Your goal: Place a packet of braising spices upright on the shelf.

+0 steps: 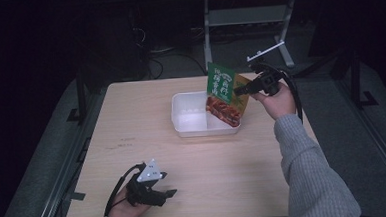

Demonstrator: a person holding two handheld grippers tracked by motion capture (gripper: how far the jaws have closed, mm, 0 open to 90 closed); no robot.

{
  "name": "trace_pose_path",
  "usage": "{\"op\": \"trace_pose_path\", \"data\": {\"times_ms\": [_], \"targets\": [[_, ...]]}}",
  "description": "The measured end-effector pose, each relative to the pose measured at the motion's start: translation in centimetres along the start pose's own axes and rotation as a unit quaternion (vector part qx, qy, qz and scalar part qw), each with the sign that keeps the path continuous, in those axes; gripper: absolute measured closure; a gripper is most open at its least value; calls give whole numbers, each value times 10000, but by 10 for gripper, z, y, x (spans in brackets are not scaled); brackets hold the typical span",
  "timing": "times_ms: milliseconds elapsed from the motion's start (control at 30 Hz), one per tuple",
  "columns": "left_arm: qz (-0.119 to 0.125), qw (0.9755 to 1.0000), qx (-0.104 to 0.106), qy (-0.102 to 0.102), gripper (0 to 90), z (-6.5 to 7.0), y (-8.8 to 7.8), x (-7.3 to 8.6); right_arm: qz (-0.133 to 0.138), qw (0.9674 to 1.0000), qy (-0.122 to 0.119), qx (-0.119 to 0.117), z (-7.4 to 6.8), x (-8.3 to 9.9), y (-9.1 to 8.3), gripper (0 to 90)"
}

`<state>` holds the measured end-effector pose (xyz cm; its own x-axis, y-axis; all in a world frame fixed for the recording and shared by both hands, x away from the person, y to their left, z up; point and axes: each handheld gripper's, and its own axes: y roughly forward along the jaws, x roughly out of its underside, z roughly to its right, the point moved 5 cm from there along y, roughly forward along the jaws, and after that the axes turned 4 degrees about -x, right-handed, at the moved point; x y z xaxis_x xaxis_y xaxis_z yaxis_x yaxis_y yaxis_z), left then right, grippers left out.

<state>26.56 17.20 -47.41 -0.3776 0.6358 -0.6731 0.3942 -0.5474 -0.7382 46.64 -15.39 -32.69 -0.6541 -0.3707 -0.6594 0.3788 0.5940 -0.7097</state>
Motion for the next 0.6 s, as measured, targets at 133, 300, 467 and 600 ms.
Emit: {"op": "trace_pose_path", "data": {"times_ms": [133, 300, 467, 600], "targets": [[-13, 10000, -2, 8, 338, 0, 0, 0, 47, 9999, 79, -45, 3, 10, -7, 464], [-12, 10000, -10, -5, 335, 0, 0, 0, 51, 9997, 167, -158, 6, 22, -14, 451], [-11, 10000, -19, -3, 334, -1, 0, 0, 16, 9995, 218, -244, 7, 34, -17, 443], [-6, 10000, -27, -4, 333, -1, 0, 1, 52, 9992, 251, -308, 7, 44, -20, 442]]}}
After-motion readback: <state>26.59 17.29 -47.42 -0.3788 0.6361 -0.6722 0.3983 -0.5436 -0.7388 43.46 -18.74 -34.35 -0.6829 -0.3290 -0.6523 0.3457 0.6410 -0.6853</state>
